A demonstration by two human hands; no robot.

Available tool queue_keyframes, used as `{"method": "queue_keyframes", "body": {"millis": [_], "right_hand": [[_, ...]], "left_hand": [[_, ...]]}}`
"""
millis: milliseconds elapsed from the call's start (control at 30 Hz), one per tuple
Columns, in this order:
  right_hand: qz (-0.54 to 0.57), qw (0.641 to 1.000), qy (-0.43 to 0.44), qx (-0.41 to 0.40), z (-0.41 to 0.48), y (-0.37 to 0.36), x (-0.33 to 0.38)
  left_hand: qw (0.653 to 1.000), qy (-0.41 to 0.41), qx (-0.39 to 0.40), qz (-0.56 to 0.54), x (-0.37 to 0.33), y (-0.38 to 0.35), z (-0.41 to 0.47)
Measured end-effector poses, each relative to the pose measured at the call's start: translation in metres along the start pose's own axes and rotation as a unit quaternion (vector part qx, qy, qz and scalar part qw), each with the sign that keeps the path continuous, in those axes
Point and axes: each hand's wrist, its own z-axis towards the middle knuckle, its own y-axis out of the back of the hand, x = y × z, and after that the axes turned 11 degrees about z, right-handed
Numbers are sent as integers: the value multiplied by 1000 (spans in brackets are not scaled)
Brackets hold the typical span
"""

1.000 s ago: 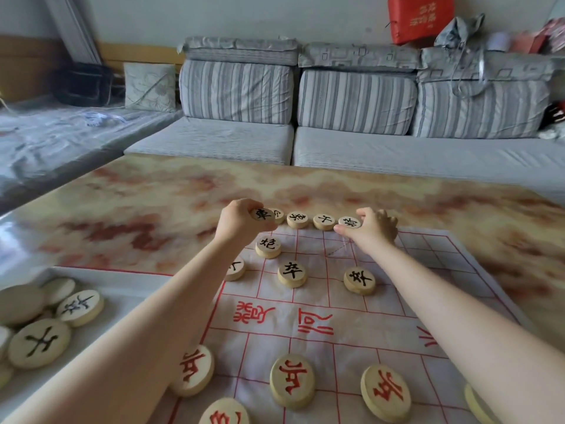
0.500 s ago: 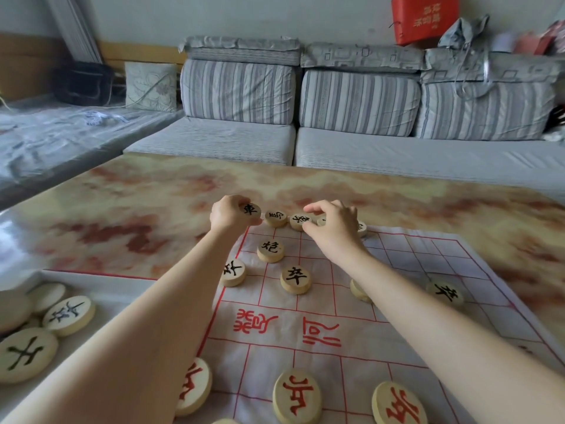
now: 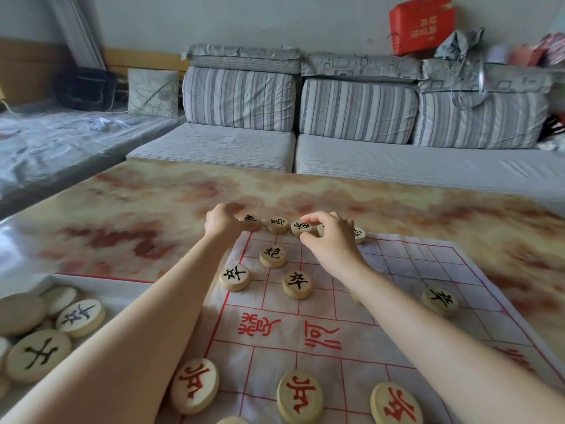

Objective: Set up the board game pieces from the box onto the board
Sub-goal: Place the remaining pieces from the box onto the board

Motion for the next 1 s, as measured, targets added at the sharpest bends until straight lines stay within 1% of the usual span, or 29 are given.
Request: {"method": "queue_keyframes", "body": {"millis": [100, 200, 233, 367, 467, 567, 633, 767, 833, 900, 1000], "right_hand": [[11, 1000, 5, 22, -13, -8, 18], [29, 997, -8, 67, -28, -19, 38], [35, 996, -16, 84, -33, -22, 45], [47, 988, -37, 145, -56, -35, 71], [59, 979, -38, 191, -76, -44, 90], [76, 973, -34, 214, -99, -57, 109], [81, 967, -28, 241, -117, -68, 120], [46, 947, 13, 316, -151, -96, 138], [25, 940, 21, 340, -165, -113, 146], [7, 936, 19, 350, -178, -130, 152], [-5, 938, 7, 345, -192, -151, 158]], "left_hand": [[1000, -17, -12, -14, 4, 22, -12], [999, -12, 24, -22, 12, 51, -30], [999, -15, 42, -12, 16, 63, -38], [997, -24, 73, 28, 42, 109, -68], [989, -23, 118, 88, 59, 140, -96], [987, -39, 101, 123, 81, 166, -126], [986, -31, 74, 147, 99, 178, -145], [986, -16, 45, 160, 123, 194, -176], [988, -5, 32, 151, 134, 202, -187], [989, -4, 28, 145, 147, 208, -196], [984, -13, 13, 177, 165, 210, -206]]}}
